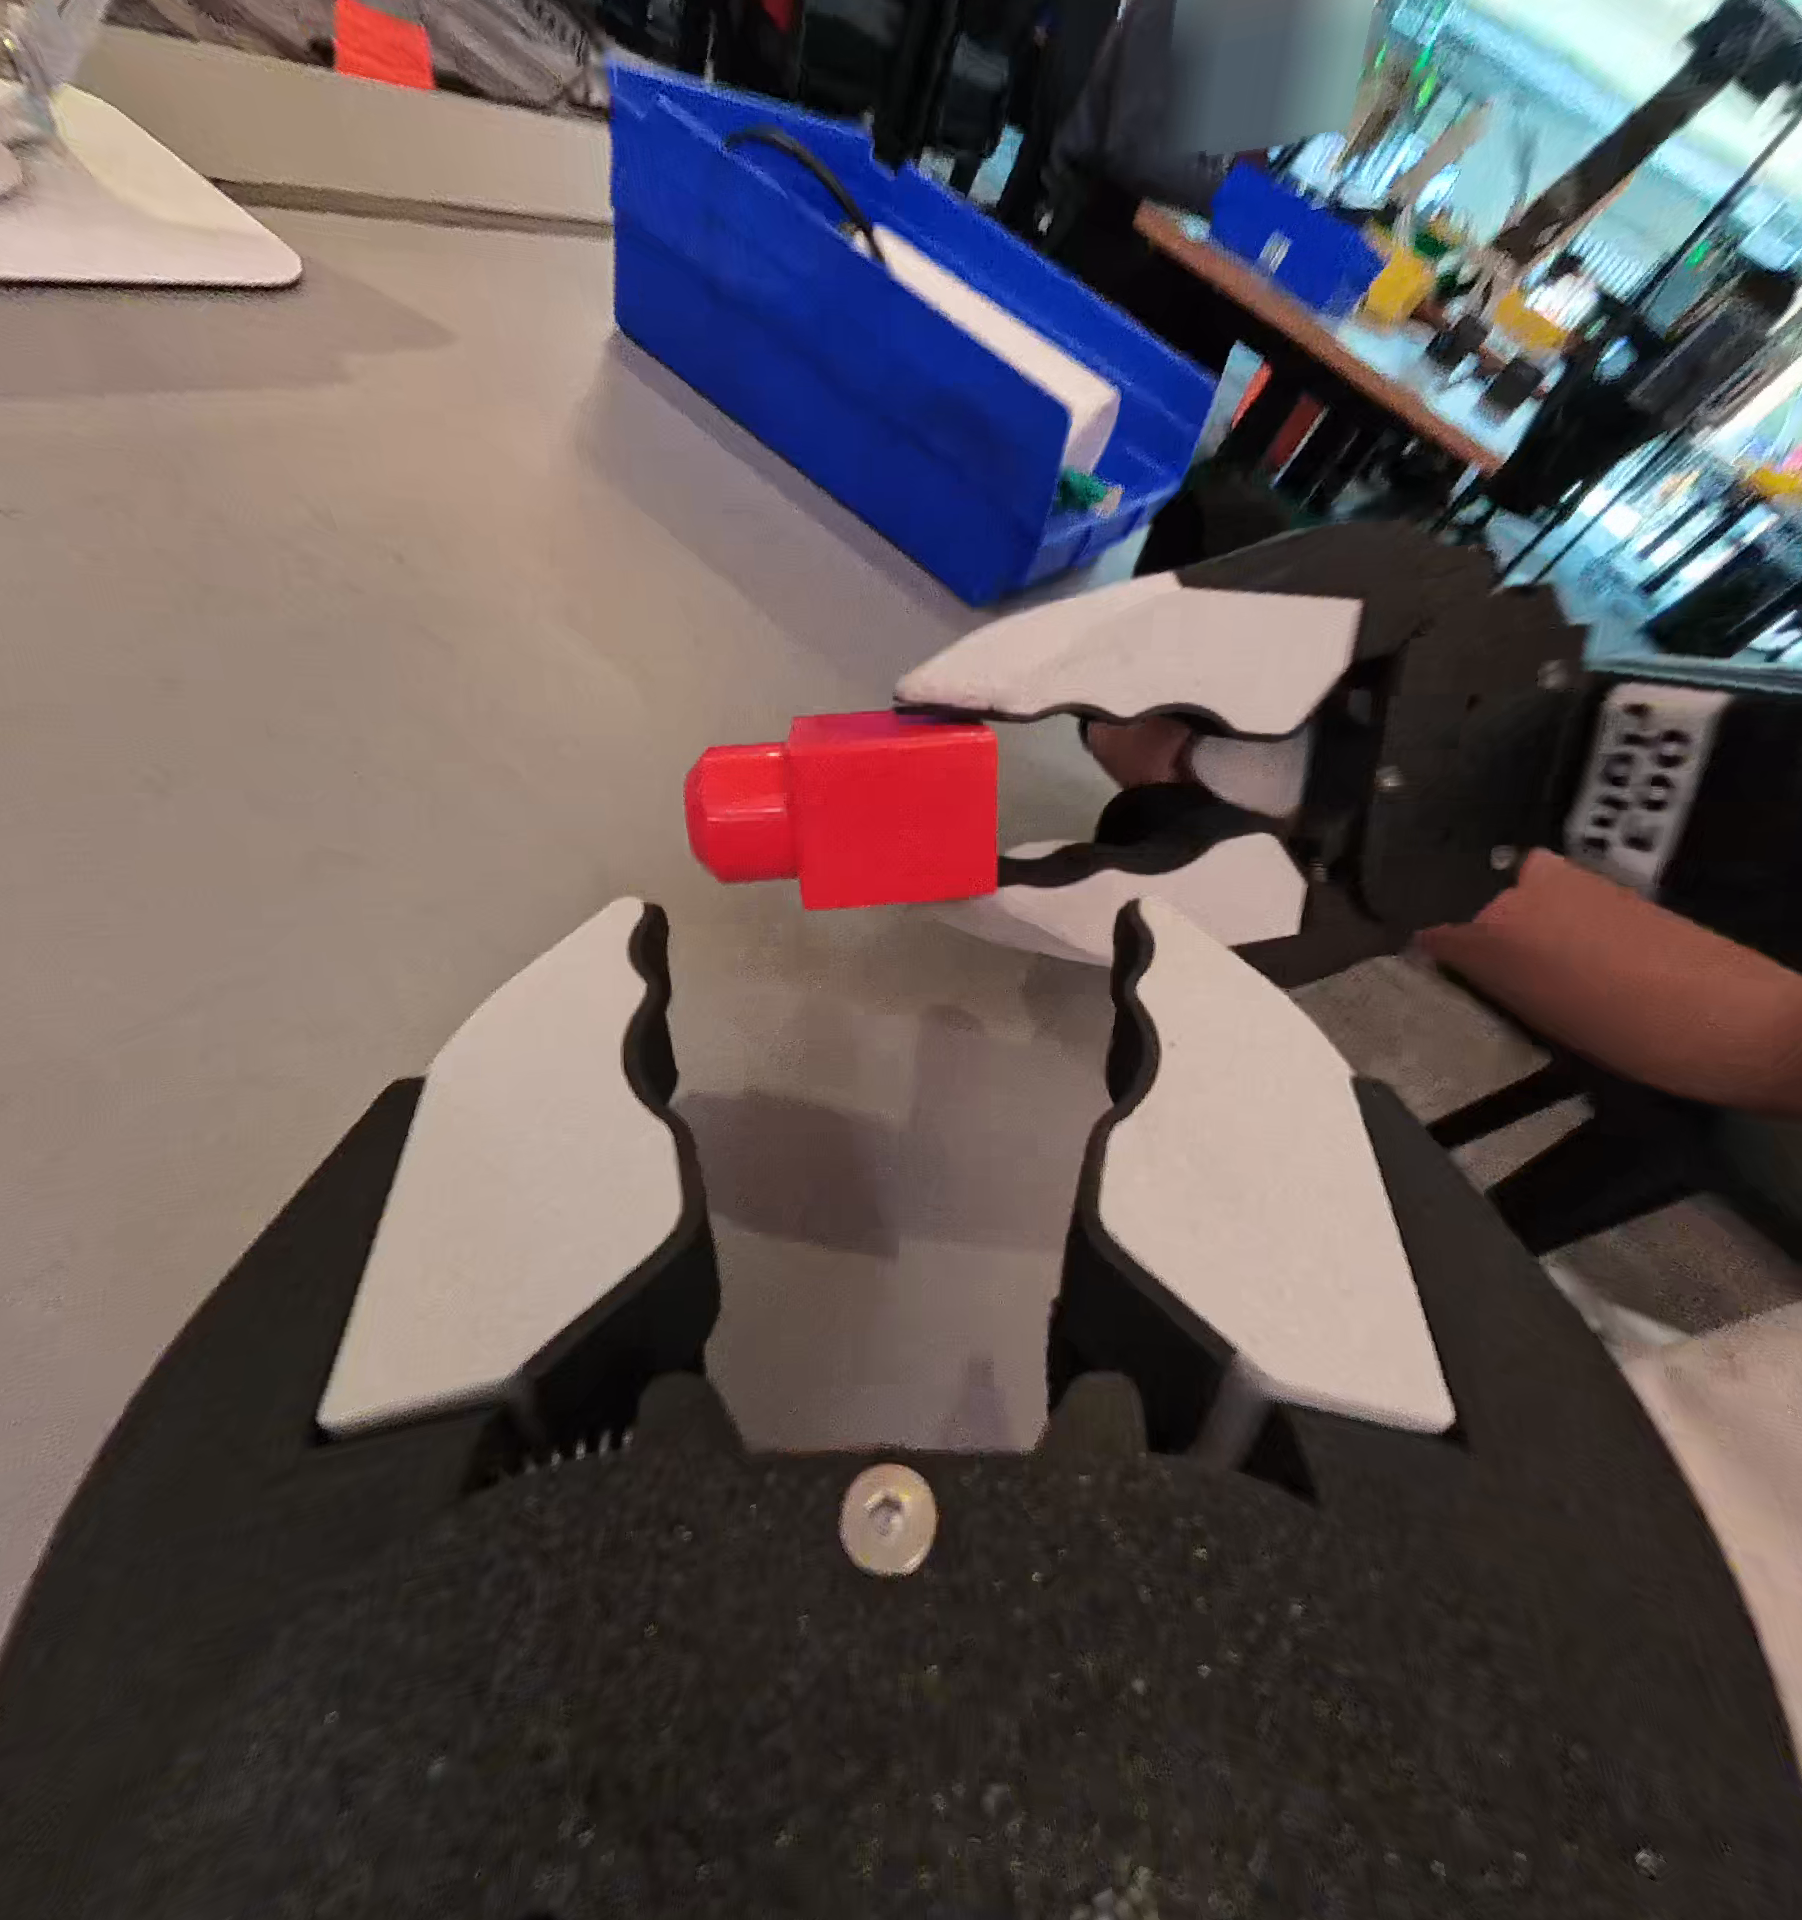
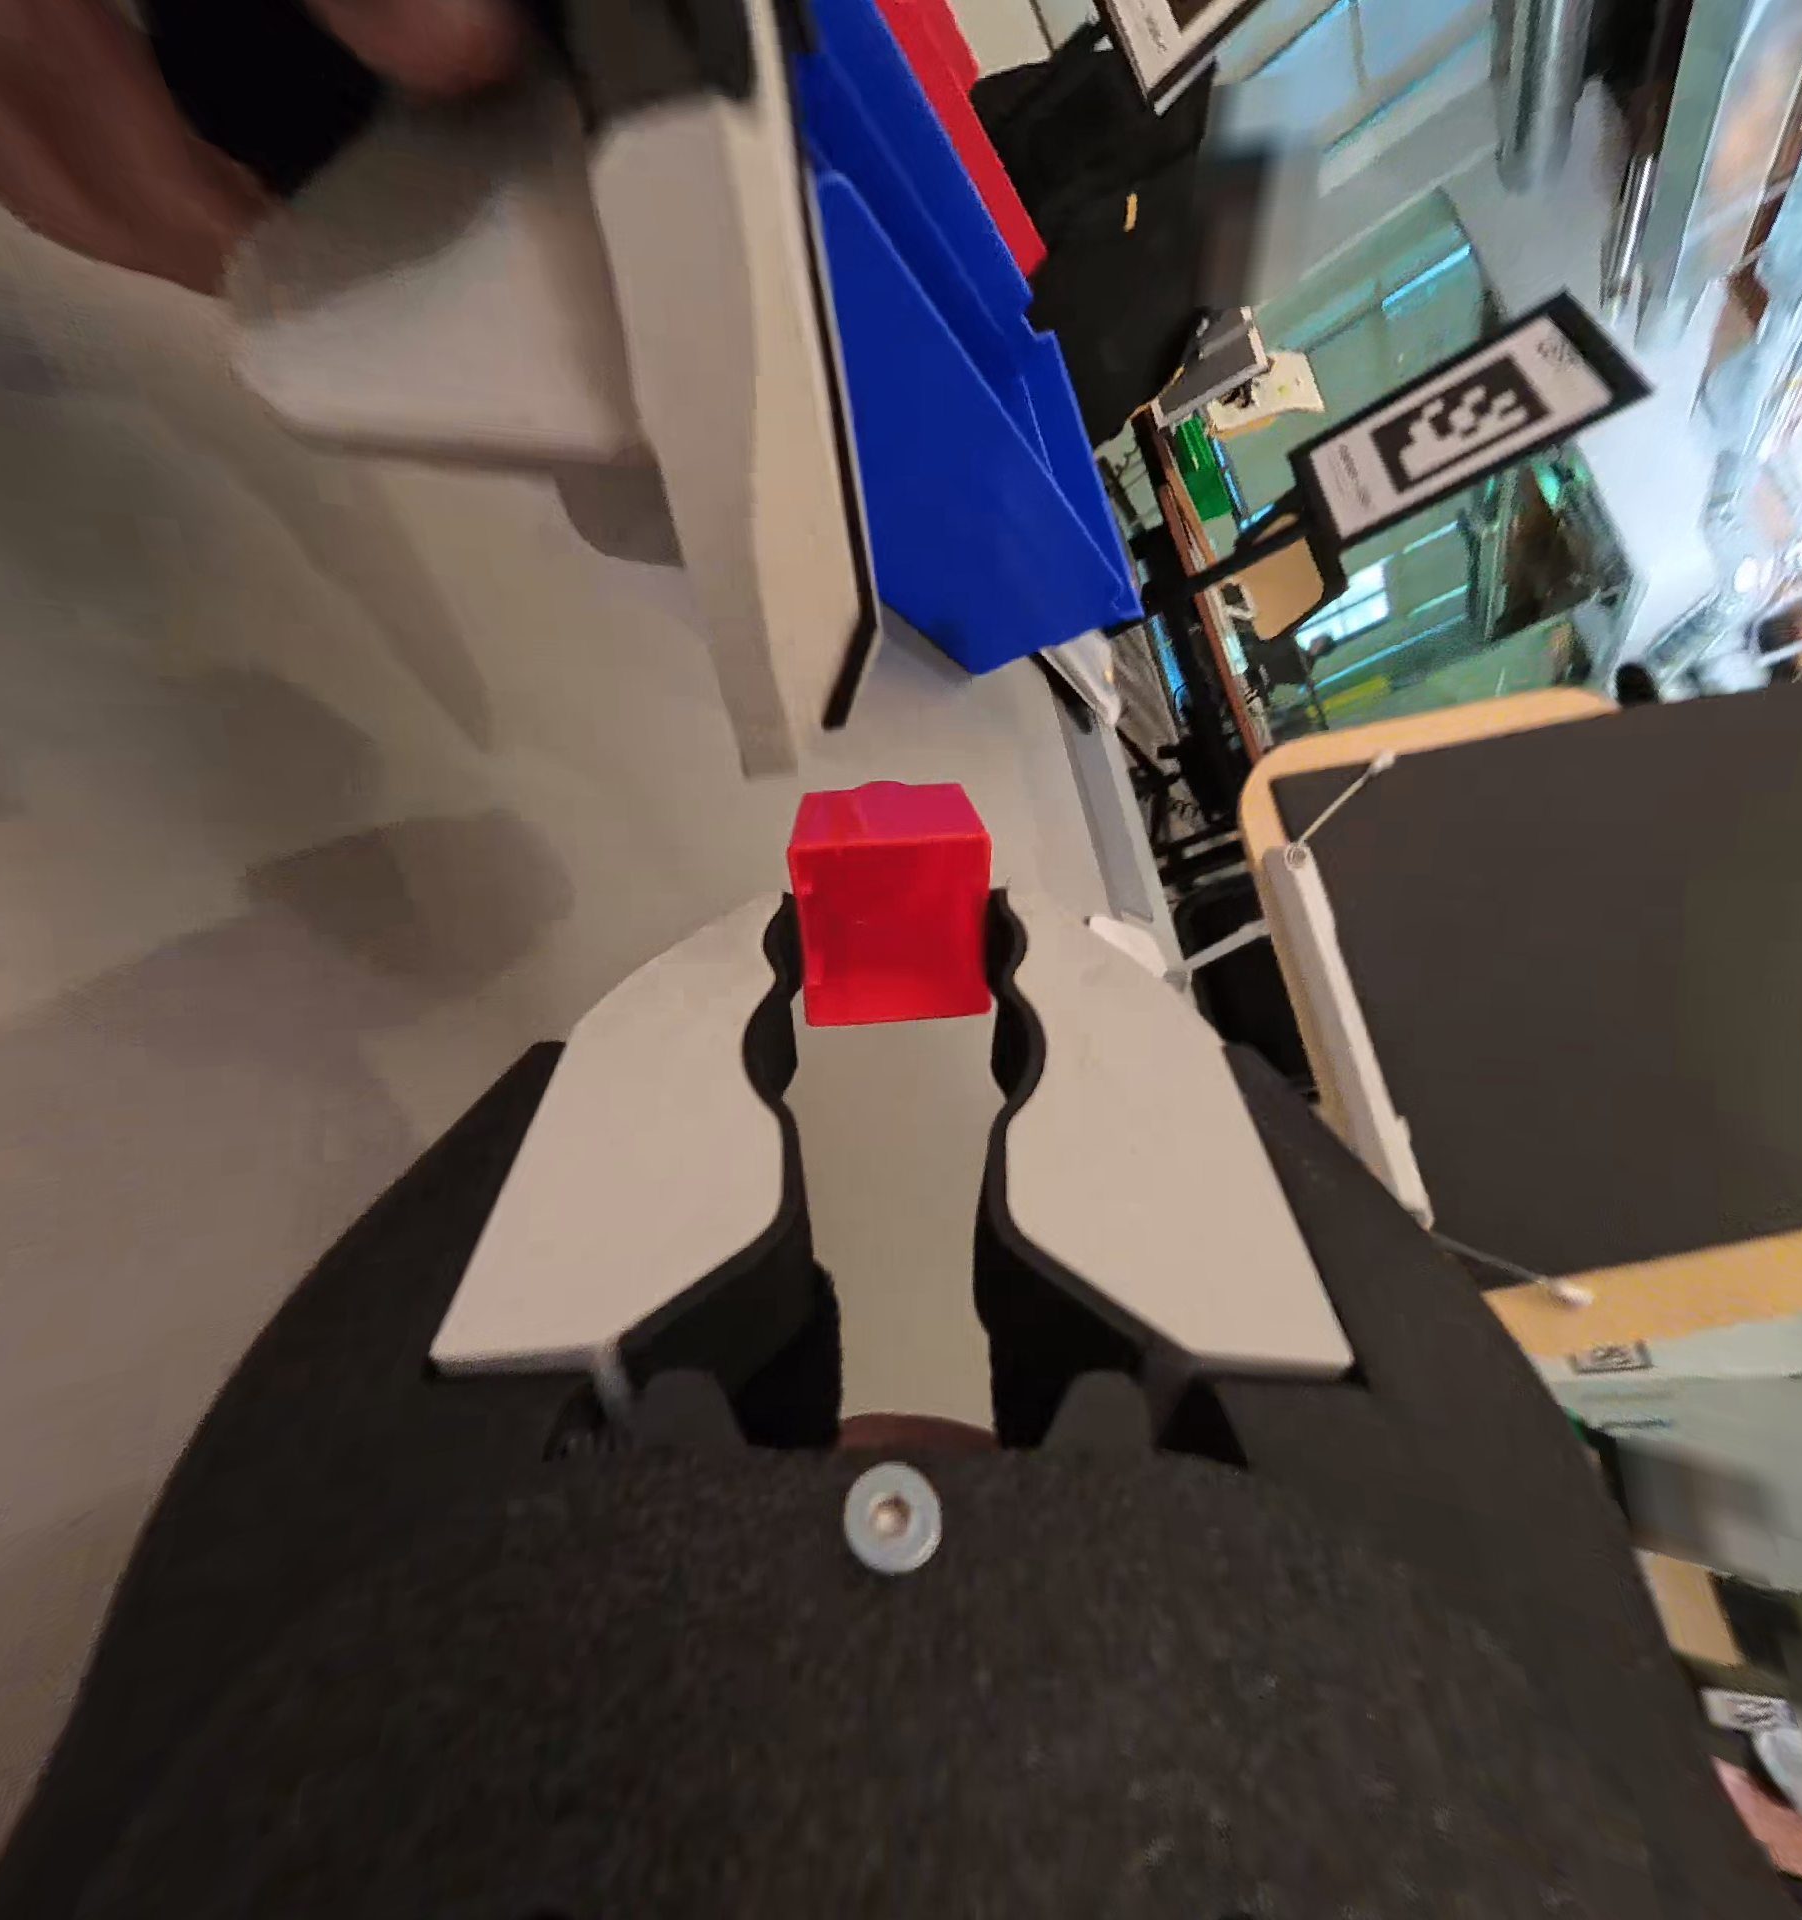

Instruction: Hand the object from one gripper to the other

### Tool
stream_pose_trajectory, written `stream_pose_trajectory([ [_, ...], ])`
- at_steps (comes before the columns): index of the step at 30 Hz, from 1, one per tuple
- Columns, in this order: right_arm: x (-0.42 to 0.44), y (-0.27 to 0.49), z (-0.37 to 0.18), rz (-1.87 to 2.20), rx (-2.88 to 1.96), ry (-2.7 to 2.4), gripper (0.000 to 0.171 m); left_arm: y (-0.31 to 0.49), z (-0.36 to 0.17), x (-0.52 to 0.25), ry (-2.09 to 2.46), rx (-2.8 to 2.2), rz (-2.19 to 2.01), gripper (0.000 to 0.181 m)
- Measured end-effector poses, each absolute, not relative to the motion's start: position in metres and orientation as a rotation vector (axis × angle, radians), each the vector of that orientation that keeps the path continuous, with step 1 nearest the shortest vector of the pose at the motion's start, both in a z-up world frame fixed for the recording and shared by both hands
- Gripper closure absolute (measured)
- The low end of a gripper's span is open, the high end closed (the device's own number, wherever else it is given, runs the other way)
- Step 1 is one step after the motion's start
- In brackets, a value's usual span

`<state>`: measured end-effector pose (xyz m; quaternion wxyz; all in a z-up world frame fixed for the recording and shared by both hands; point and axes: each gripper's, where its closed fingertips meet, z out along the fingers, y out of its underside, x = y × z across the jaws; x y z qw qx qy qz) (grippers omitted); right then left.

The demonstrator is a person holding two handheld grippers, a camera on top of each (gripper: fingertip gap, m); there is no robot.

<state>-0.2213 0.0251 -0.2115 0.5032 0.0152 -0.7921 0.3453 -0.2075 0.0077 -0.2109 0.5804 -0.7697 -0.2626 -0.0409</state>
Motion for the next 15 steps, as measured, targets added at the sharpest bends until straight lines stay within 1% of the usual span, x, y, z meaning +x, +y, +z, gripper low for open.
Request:
stream_pose_trajectory([
  [5,-0.215,0.006,-0.218,0.795,0.100,-1.914,0.137,0.009,-0.227,-0.209,-0.631,-1.871,-0.076,0.100],
  [7,-0.212,0.001,-0.220,0.784,0.132,-1.914,0.137,0.006,-0.230,-0.212,-0.651,-1.860,-0.108,0.109],
  [10,-0.207,-0.005,-0.224,0.769,0.178,-1.917,0.137,0.005,-0.233,-0.214,-0.659,-1.846,-0.147,0.106],
  [12,-0.207,-0.005,-0.224,0.738,0.201,-1.903,0.137,0.006,-0.233,-0.211,-0.647,-1.855,-0.183,0.113],
  [15,-0.208,-0.005,-0.222,0.762,0.163,-1.873,0.136,0.005,-0.232,-0.212,-0.643,-1.879,-0.158,0.113],
])
